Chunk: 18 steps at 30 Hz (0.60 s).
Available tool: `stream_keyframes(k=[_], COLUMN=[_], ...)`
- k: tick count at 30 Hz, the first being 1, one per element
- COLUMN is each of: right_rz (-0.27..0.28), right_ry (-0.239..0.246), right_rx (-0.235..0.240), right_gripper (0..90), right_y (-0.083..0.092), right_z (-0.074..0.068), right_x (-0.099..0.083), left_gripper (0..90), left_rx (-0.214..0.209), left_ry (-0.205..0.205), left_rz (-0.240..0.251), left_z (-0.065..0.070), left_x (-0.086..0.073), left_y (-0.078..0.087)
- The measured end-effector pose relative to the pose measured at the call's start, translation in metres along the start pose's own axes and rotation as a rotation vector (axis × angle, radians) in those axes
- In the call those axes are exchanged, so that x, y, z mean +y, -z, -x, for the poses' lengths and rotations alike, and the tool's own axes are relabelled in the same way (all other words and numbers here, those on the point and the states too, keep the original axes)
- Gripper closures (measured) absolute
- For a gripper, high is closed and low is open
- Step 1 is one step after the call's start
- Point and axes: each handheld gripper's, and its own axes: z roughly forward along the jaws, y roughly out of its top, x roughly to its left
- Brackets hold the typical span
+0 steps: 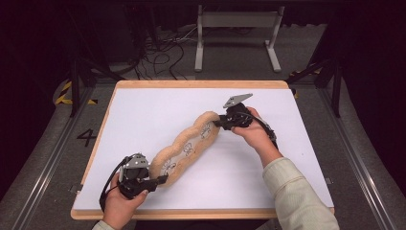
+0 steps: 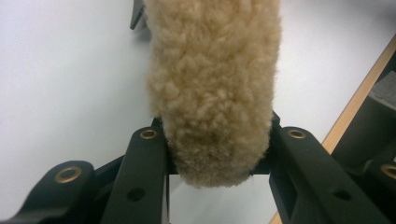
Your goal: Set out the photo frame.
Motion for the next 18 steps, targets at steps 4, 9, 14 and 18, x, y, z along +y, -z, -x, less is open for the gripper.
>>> stream_keyframes(k=[4, 9, 14, 18], right_rz=[0.046, 0.038, 0.042, 0.071], right_ry=[0.0, -0.018, -0.081, -0.103], right_rx=[-0.052, -0.082, -0.139, -0.169], right_gripper=[71.2, 71.1, 71.1, 70.8], right_y=[0.02, 0.044, 0.066, 0.083], right_z=[-0.004, -0.006, -0.012, -0.016], right_x=[-0.004, -0.015, -0.029, -0.039], left_gripper=[67.8, 67.7, 67.6, 67.6], left_rx=[0.026, 0.011, -0.012, -0.028], left_ry=[-0.026, -0.043, -0.112, -0.143], left_rz=[0.021, 0.045, 0.063, 0.07], left_z=[0.001, -0.003, -0.001, -0.003], left_x=[0.007, 0.015, 0.027, 0.035], left_y=[0.002, 0.0, -0.001, -0.005])
